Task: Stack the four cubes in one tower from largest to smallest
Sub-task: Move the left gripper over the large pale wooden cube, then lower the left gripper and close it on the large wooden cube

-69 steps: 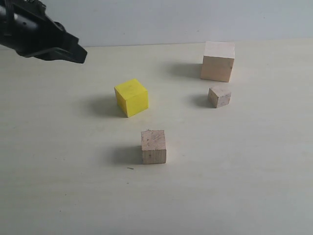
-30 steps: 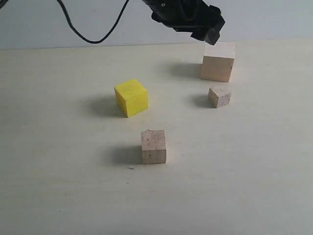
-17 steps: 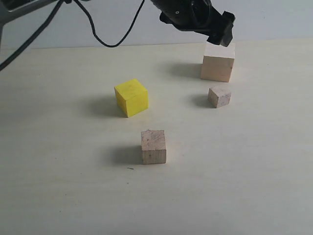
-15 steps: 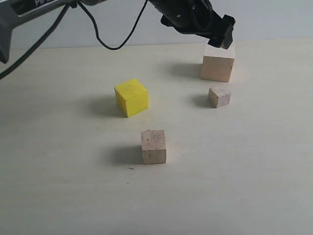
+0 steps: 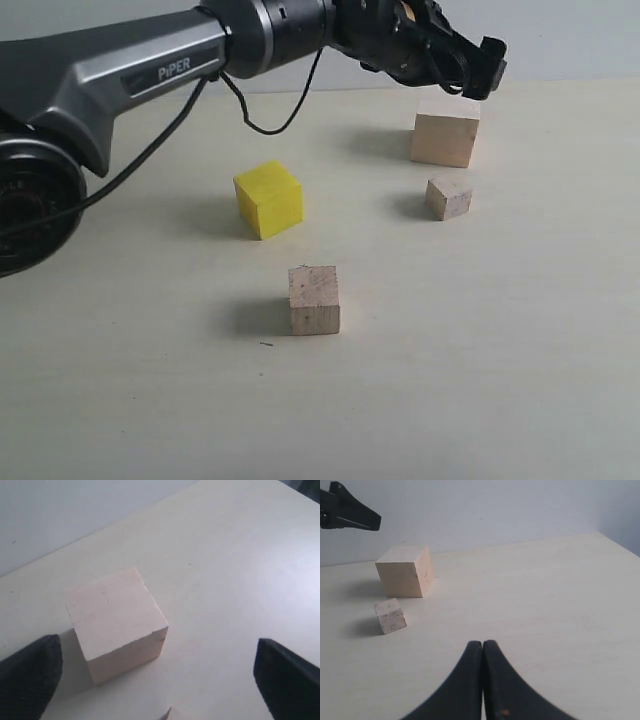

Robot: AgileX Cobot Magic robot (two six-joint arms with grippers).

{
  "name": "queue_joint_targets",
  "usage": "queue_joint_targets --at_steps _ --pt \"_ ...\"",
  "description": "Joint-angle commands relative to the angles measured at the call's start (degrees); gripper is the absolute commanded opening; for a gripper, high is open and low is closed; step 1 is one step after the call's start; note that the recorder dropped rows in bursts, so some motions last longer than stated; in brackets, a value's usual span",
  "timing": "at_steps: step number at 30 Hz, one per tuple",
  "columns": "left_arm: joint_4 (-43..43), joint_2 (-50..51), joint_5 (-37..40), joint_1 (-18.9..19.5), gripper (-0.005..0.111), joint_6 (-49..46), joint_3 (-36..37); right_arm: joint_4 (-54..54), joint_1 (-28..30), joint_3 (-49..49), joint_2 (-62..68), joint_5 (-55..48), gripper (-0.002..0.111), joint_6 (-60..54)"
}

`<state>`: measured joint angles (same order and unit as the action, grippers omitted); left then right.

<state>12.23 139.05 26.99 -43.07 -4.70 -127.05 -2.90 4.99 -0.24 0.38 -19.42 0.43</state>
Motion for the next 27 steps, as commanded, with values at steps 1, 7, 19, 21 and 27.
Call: queue_joint_targets --at_steps 1,7,19,21,27 --pt "-5.4 1.9 -7.0 -1.0 0.105 5.6 -0.4 0.0 0.4 0.2 -0.4 0.3 0.0 -0.4" --pt "-5.8 6.1 -9.5 -1.0 0.105 8.8 -2.7 0.0 0.4 0.2 -0.4 0.3 0.0 -0.4" --pt "-6.1 15.4 -12.7 -0.9 0.105 9.8 -11.2 0.0 0.4 0.2 -0.4 0.3 0.0 -0.4" --pt "-6.2 16.3 -13.8 -0.9 0.105 9.8 -11.3 0.0 0.4 0.2 -0.4 0.3 0.0 -0.4" --pt "-6.2 18.4 -15.8 -0.9 0.105 9.9 -11.5 0.0 0.4 0.2 -0.4 0.3 0.0 -0.4"
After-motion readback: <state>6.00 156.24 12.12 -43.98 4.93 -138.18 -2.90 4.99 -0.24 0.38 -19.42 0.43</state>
